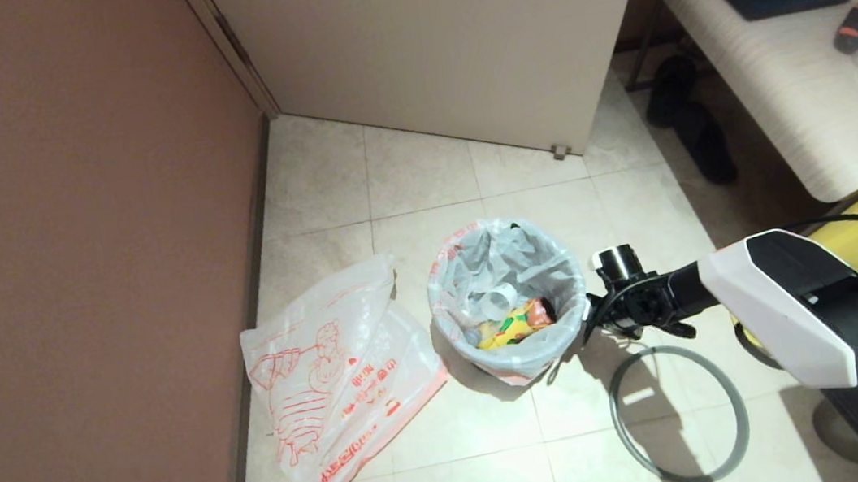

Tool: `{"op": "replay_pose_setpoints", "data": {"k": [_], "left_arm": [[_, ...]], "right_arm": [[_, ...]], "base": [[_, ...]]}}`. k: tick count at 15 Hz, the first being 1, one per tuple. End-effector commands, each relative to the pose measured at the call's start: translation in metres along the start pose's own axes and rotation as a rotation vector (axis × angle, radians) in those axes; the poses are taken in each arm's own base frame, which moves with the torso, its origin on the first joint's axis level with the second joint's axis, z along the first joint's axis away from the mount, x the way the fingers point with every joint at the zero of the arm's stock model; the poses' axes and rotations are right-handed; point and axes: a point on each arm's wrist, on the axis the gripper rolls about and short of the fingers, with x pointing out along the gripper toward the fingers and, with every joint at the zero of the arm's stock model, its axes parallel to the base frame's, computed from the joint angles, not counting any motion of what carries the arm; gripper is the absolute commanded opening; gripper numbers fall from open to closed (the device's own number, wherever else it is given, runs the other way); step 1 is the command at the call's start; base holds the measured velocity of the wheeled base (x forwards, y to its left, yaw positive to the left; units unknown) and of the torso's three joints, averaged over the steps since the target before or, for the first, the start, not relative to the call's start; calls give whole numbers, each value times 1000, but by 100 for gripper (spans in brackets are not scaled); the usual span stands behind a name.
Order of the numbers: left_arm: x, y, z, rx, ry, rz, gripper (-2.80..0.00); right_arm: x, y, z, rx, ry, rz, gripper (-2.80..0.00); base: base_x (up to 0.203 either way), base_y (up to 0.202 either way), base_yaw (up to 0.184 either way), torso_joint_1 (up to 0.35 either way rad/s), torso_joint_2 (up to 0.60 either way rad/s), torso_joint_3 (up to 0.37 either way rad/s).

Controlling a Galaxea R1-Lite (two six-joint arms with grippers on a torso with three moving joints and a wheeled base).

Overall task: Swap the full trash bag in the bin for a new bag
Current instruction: Place the trash bag on the floor

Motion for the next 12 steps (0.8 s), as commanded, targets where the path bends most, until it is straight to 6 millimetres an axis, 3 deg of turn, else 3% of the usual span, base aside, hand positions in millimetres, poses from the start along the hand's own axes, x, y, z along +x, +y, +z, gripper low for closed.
{"op": "replay_pose_setpoints", "data": {"k": [1,9,12], "left_arm": [[0,0,0,-1,1,0,-280],[0,0,0,-1,1,1,-280],[0,0,0,-1,1,-1,-280]], "right_arm": [[16,-6,-9,-34,10,-7,0],[38,-18,-31,-344,31,-21,0],[39,-23,-31,-527,-41,-231,0]], "base": [[0,0,0,0,0,0],[0,0,0,0,0,0],[0,0,0,0,0,0]]}}
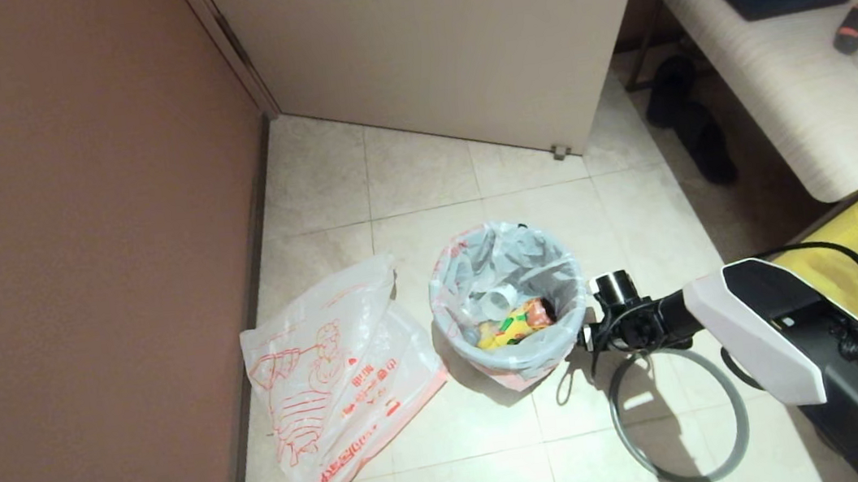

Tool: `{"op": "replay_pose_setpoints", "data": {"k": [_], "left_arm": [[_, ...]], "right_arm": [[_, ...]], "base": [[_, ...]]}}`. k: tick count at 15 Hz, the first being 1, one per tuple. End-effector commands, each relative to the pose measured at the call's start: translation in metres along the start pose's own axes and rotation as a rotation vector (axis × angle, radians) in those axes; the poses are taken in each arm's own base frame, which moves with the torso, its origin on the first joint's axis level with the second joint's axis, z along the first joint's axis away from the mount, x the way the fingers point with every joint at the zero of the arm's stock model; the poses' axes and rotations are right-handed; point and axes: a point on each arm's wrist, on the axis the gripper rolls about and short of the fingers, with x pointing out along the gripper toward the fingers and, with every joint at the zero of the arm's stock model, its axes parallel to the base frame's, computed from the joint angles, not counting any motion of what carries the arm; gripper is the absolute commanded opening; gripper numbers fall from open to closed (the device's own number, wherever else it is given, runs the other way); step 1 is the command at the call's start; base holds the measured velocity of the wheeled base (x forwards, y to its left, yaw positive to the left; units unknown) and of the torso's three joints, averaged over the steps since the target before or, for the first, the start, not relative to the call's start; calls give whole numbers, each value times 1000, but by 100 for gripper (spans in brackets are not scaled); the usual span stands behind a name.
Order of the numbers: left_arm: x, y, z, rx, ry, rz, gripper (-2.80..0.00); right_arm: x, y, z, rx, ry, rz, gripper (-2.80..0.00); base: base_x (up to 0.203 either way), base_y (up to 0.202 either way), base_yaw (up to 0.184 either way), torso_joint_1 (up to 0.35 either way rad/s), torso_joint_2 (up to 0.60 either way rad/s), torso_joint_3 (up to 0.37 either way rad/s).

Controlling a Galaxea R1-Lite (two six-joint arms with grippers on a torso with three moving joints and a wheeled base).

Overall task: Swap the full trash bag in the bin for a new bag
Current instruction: Place the trash bag on the floor

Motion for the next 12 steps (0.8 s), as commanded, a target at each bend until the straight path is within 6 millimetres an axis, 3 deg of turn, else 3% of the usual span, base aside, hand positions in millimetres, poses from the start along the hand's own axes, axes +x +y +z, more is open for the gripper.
{"op": "replay_pose_setpoints", "data": {"k": [1,3,7,12], "left_arm": [[0,0,0,0,1,1,-280],[0,0,0,0,0,0,-280],[0,0,0,0,1,1,-280],[0,0,0,0,1,1,-280]], "right_arm": [[5,-3,-8,-155,-11,-224,0],[7,-8,-10,-278,-12,-422,0],[-1,-12,8,-258,-107,-572,0],[-61,-11,52,-219,-186,-598,0]], "base": [[0,0,0,0,0,0],[0,0,0,0,0,0],[0,0,0,0,0,0],[0,0,0,0,0,0]]}}
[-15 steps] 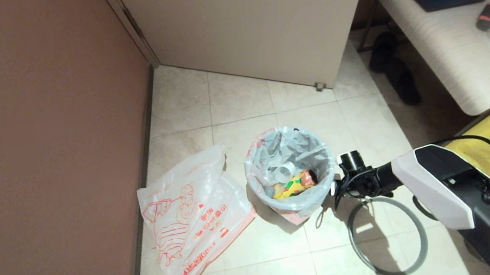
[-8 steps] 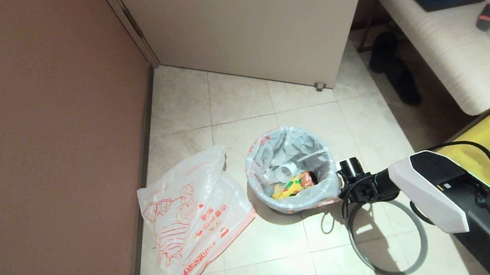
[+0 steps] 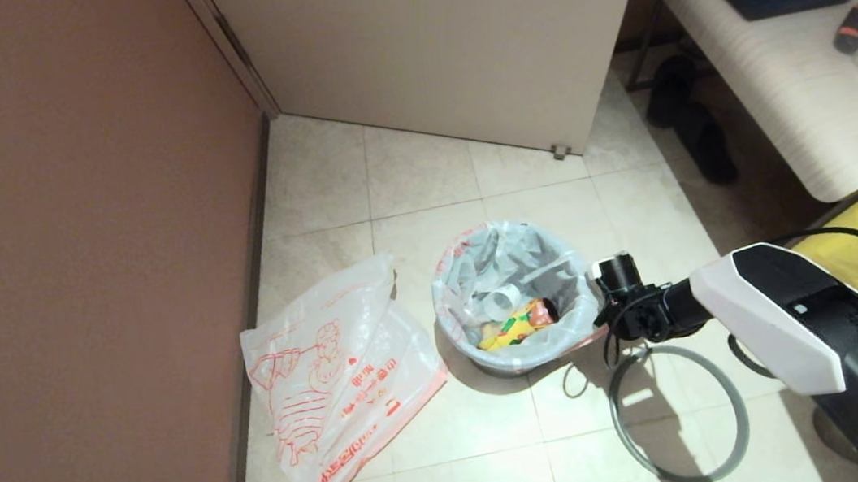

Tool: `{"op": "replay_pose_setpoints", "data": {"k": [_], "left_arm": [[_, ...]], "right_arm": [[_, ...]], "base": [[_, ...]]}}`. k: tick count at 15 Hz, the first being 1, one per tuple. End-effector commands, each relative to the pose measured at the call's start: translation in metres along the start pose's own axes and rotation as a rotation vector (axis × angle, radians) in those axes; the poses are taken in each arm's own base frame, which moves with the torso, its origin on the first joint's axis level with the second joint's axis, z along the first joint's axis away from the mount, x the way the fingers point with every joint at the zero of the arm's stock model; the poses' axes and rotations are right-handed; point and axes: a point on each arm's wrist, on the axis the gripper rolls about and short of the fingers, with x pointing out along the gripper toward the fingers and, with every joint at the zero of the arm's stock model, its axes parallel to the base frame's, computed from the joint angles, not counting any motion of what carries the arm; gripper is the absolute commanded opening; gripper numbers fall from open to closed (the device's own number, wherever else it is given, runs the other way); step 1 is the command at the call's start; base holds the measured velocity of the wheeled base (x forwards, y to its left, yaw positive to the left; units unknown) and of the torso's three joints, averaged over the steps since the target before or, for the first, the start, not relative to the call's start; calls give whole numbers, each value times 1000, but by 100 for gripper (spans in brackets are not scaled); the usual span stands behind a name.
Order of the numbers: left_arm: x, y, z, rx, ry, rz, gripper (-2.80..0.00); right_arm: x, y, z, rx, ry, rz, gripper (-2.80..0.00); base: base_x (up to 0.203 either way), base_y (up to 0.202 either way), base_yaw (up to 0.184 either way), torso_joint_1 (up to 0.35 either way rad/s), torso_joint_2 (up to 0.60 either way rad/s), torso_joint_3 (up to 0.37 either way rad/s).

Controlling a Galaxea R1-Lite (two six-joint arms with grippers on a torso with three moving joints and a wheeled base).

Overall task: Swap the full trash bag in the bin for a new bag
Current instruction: Place the trash bag on the floor

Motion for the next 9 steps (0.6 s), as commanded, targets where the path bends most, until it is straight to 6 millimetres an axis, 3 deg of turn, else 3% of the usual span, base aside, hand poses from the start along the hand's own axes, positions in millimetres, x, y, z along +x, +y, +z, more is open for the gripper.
{"op": "replay_pose_setpoints", "data": {"k": [1,3,8,9], "left_arm": [[0,0,0,0,1,0,-280],[0,0,0,0,0,0,-280],[0,0,0,0,1,0,-280],[0,0,0,0,1,1,-280]], "right_arm": [[-31,-33,34,49,-50,-7,0],[-51,-49,43,42,-58,-27,0],[-93,-62,55,8,-67,-161,0],[-104,-67,56,-2,-70,-156,-280]], "base": [[0,0,0,0,0,0],[0,0,0,0,0,0],[0,0,0,0,0,0],[0,0,0,0,0,0]]}}
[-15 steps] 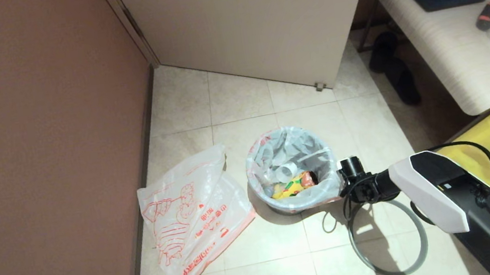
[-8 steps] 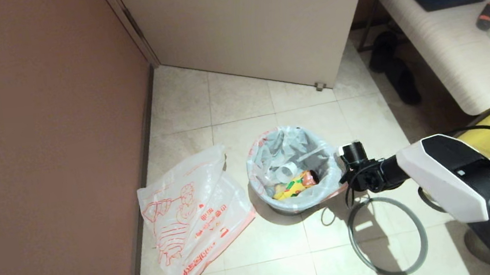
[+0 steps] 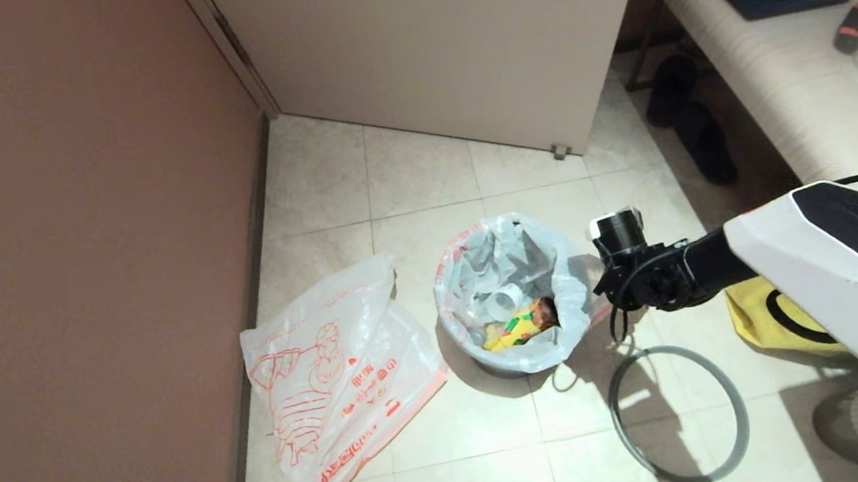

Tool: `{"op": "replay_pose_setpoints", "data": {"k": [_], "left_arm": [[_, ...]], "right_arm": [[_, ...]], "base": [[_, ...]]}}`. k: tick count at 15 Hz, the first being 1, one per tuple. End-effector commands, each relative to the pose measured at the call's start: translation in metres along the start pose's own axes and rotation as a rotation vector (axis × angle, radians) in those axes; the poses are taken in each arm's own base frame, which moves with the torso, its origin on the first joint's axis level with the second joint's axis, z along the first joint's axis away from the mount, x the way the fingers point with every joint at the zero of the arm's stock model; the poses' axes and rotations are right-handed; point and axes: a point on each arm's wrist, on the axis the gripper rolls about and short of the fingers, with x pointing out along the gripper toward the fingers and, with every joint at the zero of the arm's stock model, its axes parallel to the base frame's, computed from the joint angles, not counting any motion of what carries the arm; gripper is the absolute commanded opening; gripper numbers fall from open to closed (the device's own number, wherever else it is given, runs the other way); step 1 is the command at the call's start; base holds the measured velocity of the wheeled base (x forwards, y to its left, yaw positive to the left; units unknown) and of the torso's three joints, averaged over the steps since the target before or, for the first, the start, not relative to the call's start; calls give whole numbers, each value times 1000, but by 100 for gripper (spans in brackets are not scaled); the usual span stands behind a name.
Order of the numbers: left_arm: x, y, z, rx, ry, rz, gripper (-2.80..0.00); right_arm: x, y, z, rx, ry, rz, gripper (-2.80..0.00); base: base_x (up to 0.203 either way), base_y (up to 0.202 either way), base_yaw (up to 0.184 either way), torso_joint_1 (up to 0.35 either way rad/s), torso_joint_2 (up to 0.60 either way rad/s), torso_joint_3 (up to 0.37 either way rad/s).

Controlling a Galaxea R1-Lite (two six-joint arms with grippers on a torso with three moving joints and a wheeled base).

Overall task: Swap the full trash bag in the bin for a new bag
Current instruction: Place the trash bag on the floor

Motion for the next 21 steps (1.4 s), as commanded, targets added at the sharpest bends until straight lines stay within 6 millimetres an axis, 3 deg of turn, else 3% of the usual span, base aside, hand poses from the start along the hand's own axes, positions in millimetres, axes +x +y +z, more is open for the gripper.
{"op": "replay_pose_setpoints", "data": {"k": [1,6,12,16,18,19,21], "left_arm": [[0,0,0,0,1,1,-280],[0,0,0,0,1,2,-280],[0,0,0,0,1,2,-280],[0,0,0,0,1,2,-280],[0,0,0,0,1,0,-280],[0,0,0,0,1,2,-280],[0,0,0,0,1,2,-280]], "right_arm": [[-29,-26,13,12,-28,9,-280],[-79,-43,8,-56,-55,69,-280],[-104,-53,8,11,-84,115,-280],[-84,-53,-15,69,-12,211,-280],[-74,-38,-45,-11,55,242,-280],[-59,-31,-56,-34,94,242,-280],[-46,-17,-68,-49,123,301,-280]], "base": [[0,0,0,0,0,0],[0,0,0,0,0,0],[0,0,0,0,0,0],[0,0,0,0,0,0],[0,0,0,0,0,0],[0,0,0,0,0,0],[0,0,0,0,0,0]]}}
